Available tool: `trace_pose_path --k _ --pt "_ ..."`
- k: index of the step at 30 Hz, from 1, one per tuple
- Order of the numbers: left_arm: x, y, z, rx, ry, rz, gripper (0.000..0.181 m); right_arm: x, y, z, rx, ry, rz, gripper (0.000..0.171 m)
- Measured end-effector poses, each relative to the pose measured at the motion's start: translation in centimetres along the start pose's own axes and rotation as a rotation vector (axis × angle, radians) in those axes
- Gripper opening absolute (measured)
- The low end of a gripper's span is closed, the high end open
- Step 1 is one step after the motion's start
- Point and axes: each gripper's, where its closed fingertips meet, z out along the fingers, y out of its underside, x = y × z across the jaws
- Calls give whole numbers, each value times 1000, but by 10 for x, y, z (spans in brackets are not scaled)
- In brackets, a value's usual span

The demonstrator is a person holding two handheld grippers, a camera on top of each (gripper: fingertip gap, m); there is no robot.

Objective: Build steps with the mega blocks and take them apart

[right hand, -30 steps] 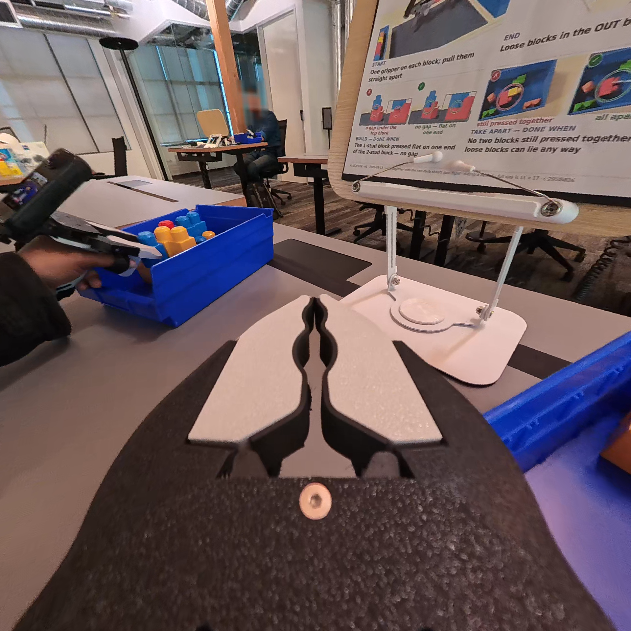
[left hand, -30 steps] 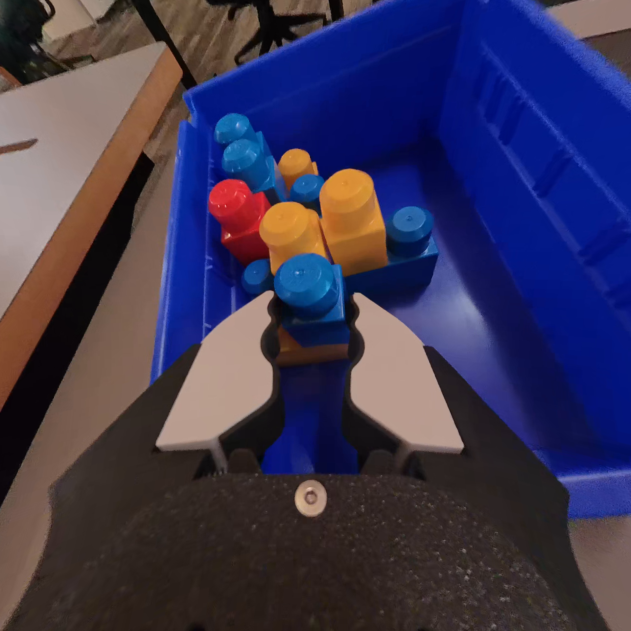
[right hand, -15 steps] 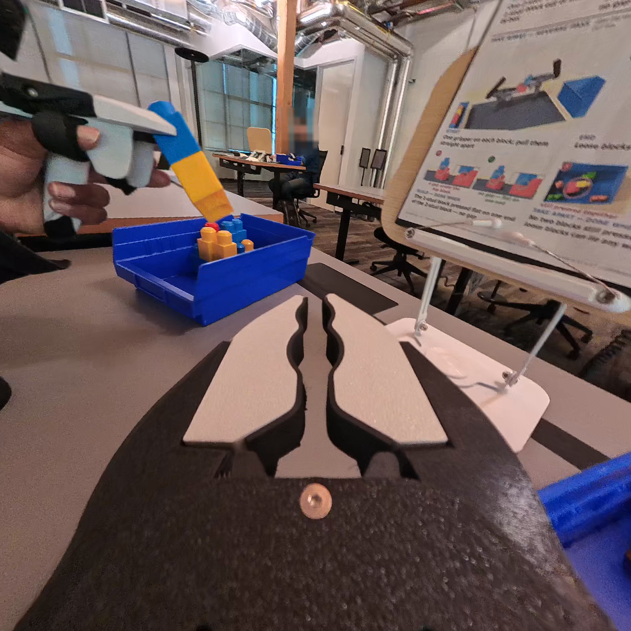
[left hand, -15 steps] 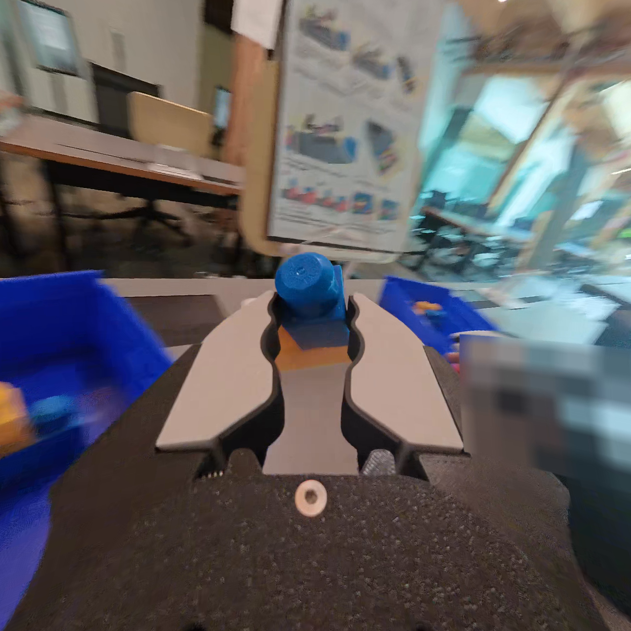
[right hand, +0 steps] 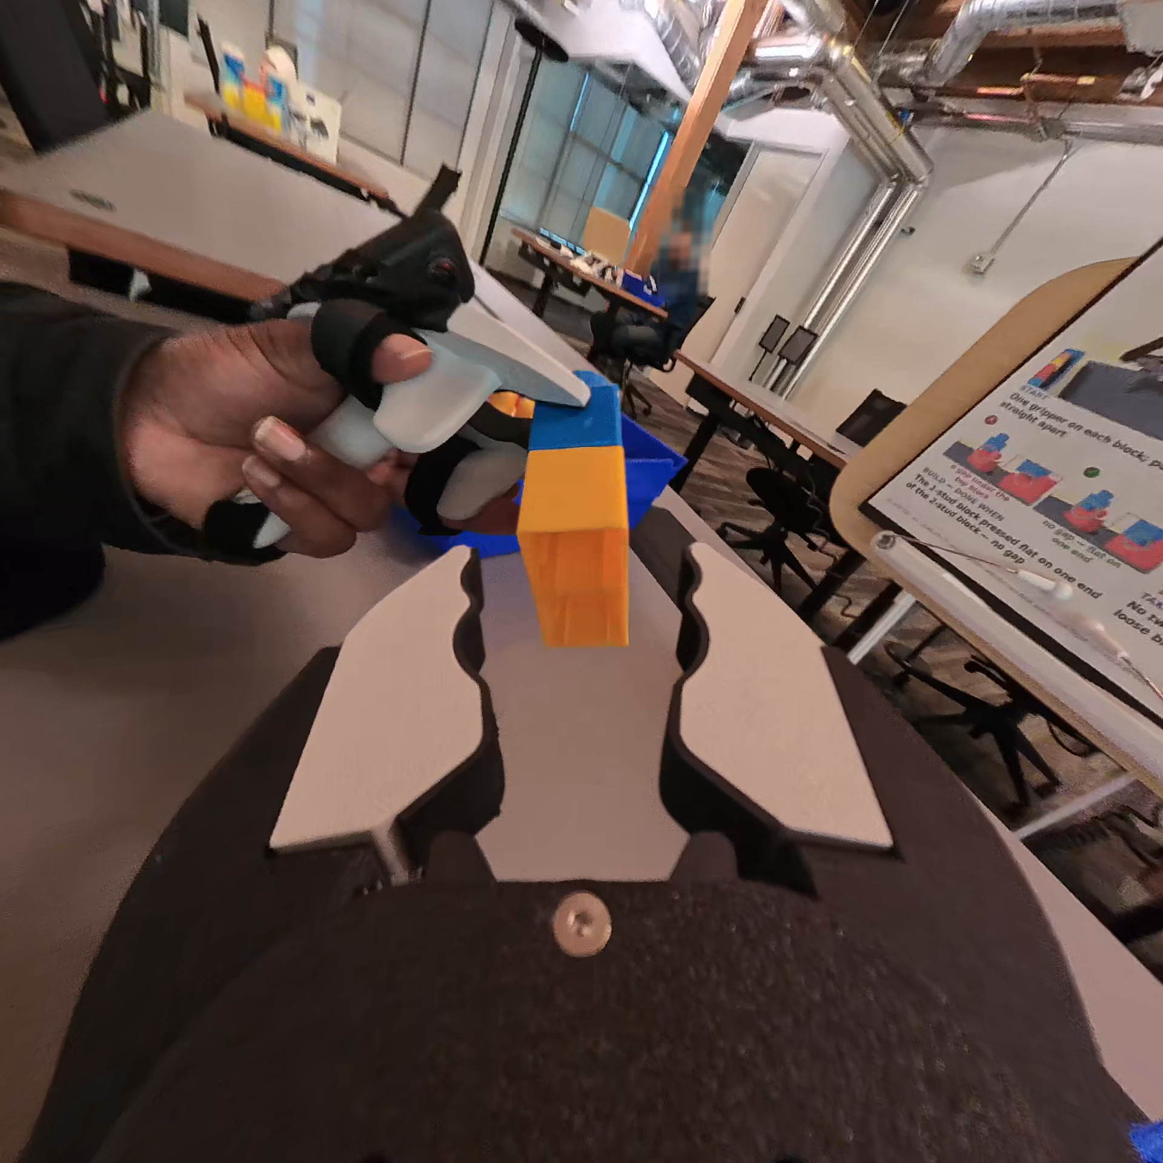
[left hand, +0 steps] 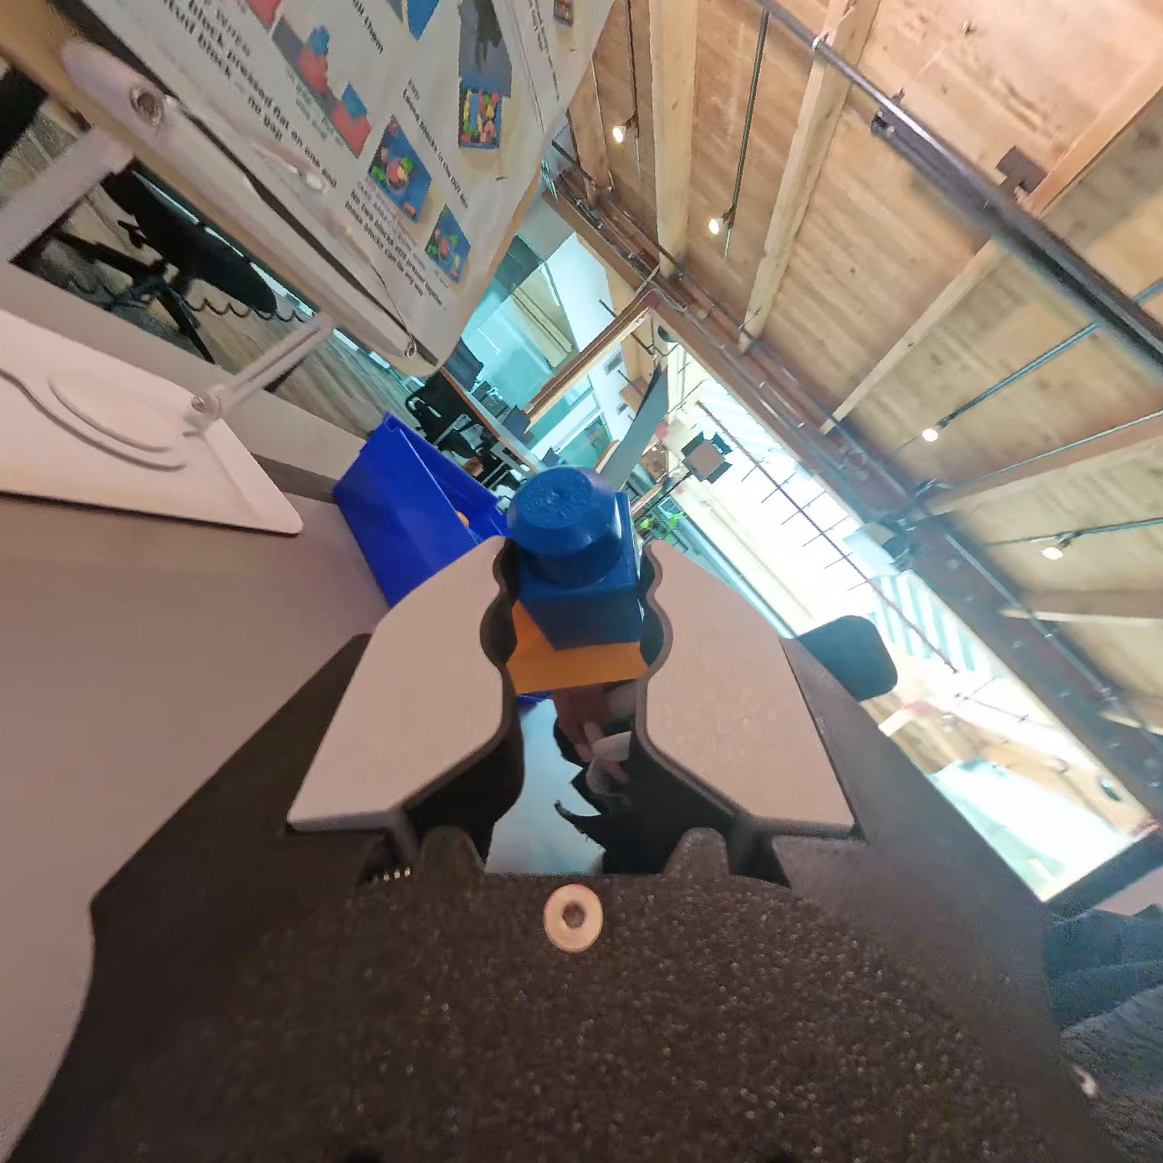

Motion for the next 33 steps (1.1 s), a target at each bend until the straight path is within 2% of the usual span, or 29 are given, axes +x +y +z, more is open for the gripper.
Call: trace_pose_path --k 3,6,8,10,24,27,29,33 --pt "-2 7 1 3 18 -49 37 -6 11 10 -41 19 -24 68" --pt "-2 13 3 -12 25 -65 37 -6 16 16 -48 68 -34 69" --pt "-1 17 5 -22 35 -81 37 -3 18 18 -58 119 -65 64" --pt "0 19 6 -29 42 -84 36 -3 15 16 -46 151 -104 39" --pt "11 14 6 -40 51 -20 37 -1 7 11 -30 127 -96 37" --pt "16 -31 -16 117 71 -14 36 16 10 -2 -20 152 -61 37" --pt "22 -58 -34 177 42 90 36 34 7 -14 20 175 8 36" --pt "30 -83 -54 245 30 150 36 59 5 -30 72 220 103 36"
